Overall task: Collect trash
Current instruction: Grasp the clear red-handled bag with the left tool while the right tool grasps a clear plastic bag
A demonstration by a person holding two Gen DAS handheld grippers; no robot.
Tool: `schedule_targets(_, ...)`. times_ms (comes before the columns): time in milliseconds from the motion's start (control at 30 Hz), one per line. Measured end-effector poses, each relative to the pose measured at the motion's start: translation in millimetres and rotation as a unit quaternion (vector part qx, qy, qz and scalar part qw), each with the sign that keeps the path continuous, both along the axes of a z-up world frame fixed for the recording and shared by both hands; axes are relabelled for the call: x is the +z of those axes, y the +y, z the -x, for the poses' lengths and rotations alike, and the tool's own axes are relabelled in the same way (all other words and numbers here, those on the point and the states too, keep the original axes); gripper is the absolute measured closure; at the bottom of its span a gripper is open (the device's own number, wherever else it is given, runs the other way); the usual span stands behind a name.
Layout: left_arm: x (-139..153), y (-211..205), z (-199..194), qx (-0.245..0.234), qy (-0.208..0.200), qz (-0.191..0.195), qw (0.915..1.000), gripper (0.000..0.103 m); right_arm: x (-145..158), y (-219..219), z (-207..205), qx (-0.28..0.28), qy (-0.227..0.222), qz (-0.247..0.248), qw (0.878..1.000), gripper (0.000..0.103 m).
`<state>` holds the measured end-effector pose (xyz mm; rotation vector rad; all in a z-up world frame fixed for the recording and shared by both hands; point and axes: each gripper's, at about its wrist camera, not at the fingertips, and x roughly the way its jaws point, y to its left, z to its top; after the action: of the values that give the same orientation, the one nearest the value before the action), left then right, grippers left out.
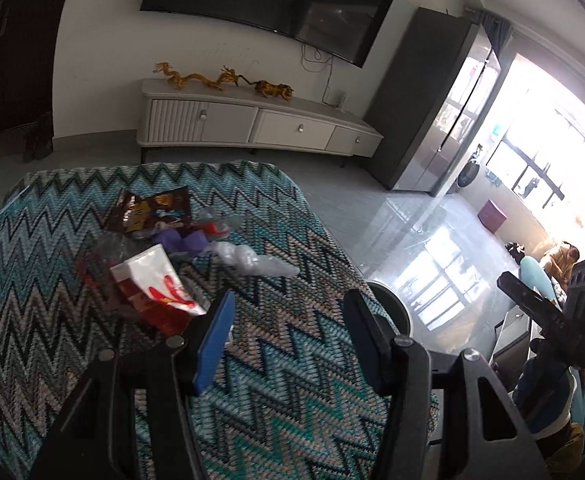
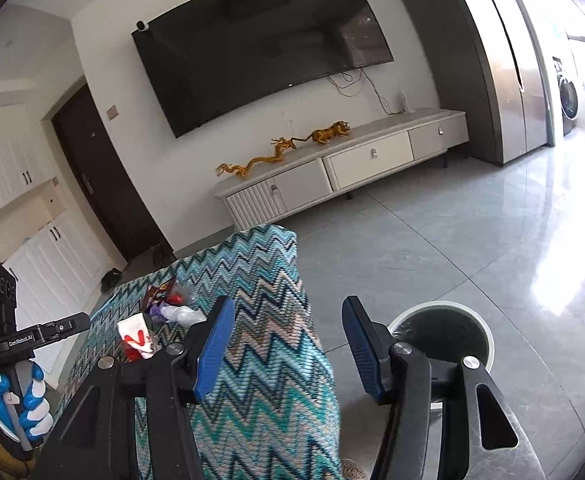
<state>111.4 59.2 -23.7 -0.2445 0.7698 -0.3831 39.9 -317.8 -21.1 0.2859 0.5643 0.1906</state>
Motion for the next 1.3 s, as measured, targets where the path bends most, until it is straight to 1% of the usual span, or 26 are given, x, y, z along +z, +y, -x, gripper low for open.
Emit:
schedule_targets(200,-16.4,60.8,19.7,0.039,0.003,0.012,0.9992,0.048,11.8,35.9,5.6,0.022,-0.005,0.023,1.0,0.049)
schedule_targets(333,-32.6,93.1,24.3,0.065,0.012,0.009,0.9978,0.048,16.9,61.9,3.8,0.04,-0.005,0.036,0.999,0.049)
schedule_targets(500,-58.2,120.6,14.0,0.089,0.04,-0.003,0.9953,0.049,12.0,91.8,-6.7,0.07,0.004,0.05,0.996,0.049)
schedule_targets(567,-69.8,127.8,5.7,0.09,0.057,0.002,0.9943,0.049,5.7,101.4,-13.2,0.081,0.012,0.051,0.995,0.049)
schedule_targets(600,-74.4,129.7,0.9,0.09,0.063,0.004,0.9939,0.049,2.3,105.0,-17.1,0.085,0.017,0.052,0.995,0.049)
schedule_targets(700,-85.9,131.7,-13.1,0.091,0.078,0.003,0.9928,0.054,-10.4,115.6,-30.4,0.098,0.032,0.054,0.993,0.049)
schedule_targets(767,-94.3,133.3,-25.4,0.089,0.09,0.013,0.9919,0.056,-19.0,120.9,-39.8,0.106,0.042,0.054,0.992,0.049)
schedule_targets(900,-105.3,130.9,-46.7,0.085,0.102,0.012,0.9911,0.059,-35.7,128.5,-59.4,0.122,0.061,0.052,0.989,0.049)
schedule_targets(1067,-115.8,125.7,-72.5,0.076,0.116,0.002,0.9903,0.065,-53.9,138.3,-86.0,0.141,0.083,0.055,0.985,0.049)
schedule_targets(1200,-122.4,119.9,-88.3,0.063,0.124,-0.006,0.9902,0.065,-64.2,147.0,-105.6,0.157,0.092,0.055,0.982,0.049)
schedule_targets(1300,-129.6,115.8,-99.1,0.057,0.135,-0.017,0.9891,0.068,-71.6,156.4,-121.6,0.171,0.096,0.056,0.979,0.049)
